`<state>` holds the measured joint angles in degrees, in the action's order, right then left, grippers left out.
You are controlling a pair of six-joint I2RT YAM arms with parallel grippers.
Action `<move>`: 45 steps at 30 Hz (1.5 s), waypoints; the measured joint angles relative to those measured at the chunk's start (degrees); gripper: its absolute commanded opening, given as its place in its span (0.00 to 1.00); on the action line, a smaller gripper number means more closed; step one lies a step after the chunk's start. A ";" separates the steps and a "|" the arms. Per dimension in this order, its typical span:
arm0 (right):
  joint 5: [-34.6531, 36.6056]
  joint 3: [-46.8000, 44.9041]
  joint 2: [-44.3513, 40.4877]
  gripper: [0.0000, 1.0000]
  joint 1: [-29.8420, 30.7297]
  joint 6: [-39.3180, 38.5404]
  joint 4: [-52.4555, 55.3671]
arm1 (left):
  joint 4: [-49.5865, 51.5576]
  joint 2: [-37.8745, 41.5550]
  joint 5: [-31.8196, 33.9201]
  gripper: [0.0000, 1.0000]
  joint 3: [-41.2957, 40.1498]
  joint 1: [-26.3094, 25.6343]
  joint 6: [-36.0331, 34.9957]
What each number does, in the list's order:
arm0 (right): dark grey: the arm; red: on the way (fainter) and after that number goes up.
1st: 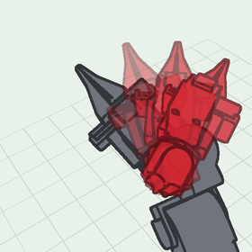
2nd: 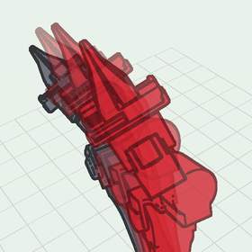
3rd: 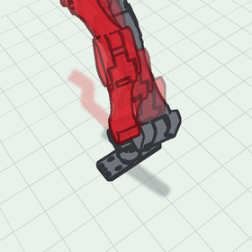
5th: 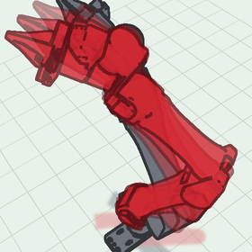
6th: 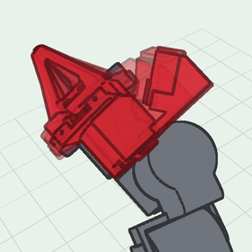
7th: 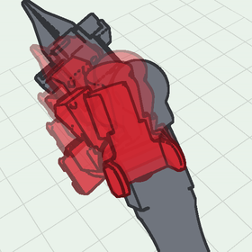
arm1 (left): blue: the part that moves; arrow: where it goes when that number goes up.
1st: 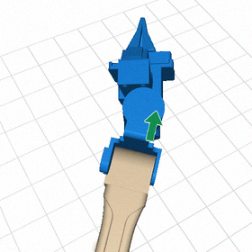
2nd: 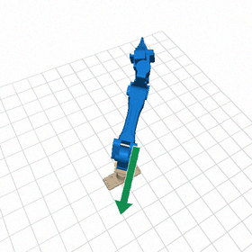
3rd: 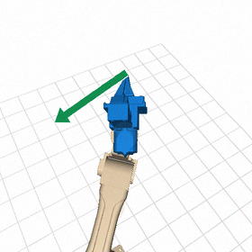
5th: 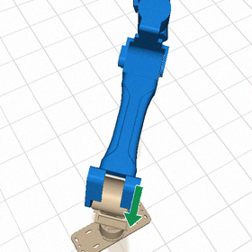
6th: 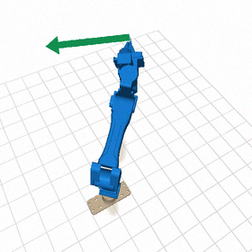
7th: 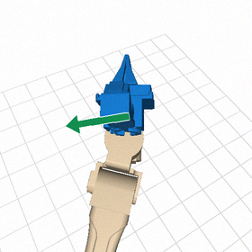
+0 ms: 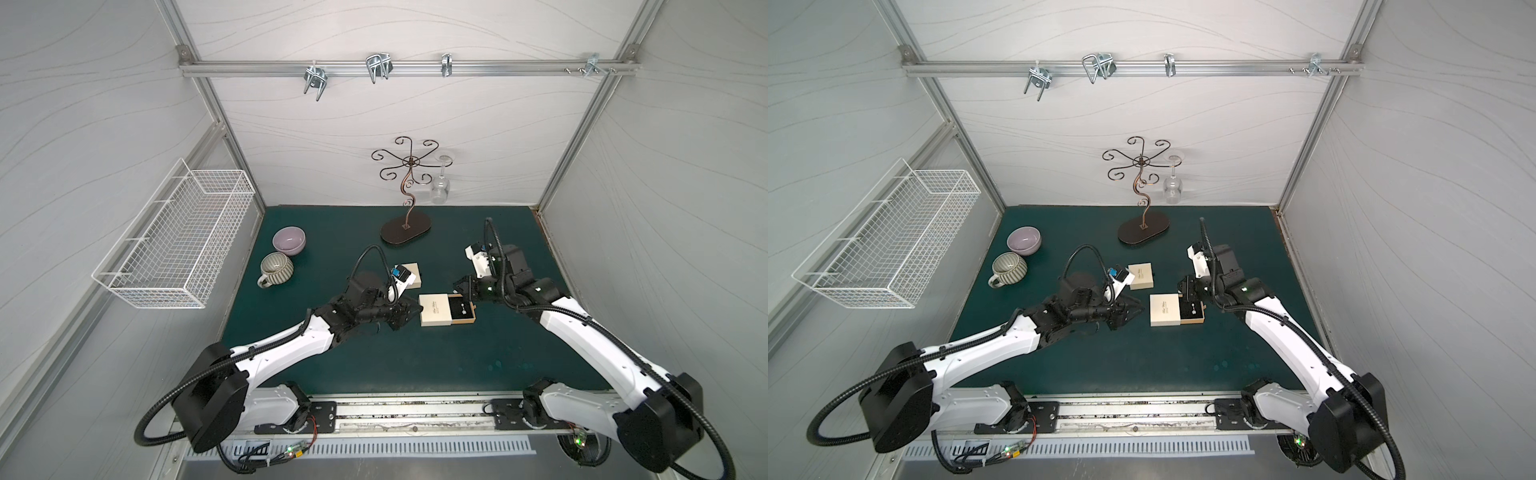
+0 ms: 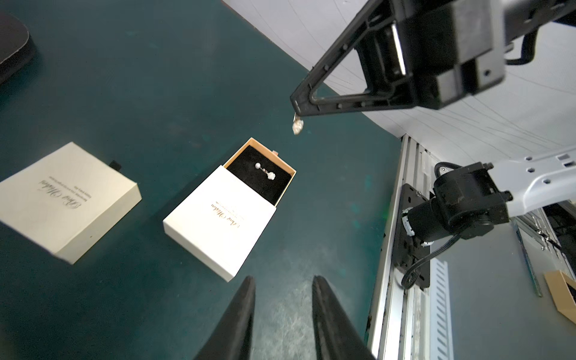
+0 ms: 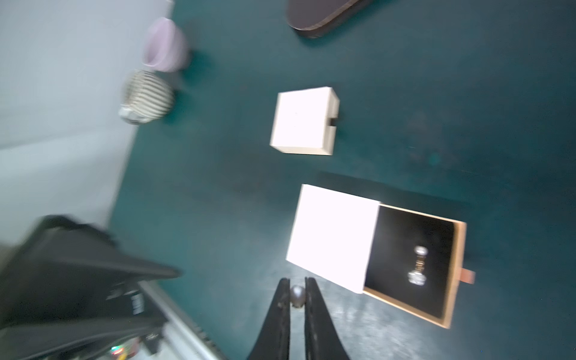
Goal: Place the earrings into the drawer-style jewelry box
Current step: Insert the earring into the inner lining.
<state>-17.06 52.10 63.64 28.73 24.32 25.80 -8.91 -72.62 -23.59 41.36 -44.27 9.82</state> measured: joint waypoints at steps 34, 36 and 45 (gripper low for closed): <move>-23.39 -6.54 -2.93 0.12 -0.11 9.53 -12.74 | -0.02 -1.57 1.07 0.34 3.85 -2.56 -1.51; -23.23 -6.54 -2.89 0.12 -0.11 8.72 -12.46 | -0.02 -1.57 1.09 0.34 3.85 -2.56 -1.53; -15.10 -4.24 -0.39 0.13 -0.96 2.32 -2.80 | 0.07 0.33 0.72 0.34 3.85 -1.07 -1.07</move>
<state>-32.16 47.86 63.24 27.77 26.63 23.00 -8.84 -72.29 -22.87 45.21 -45.34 8.75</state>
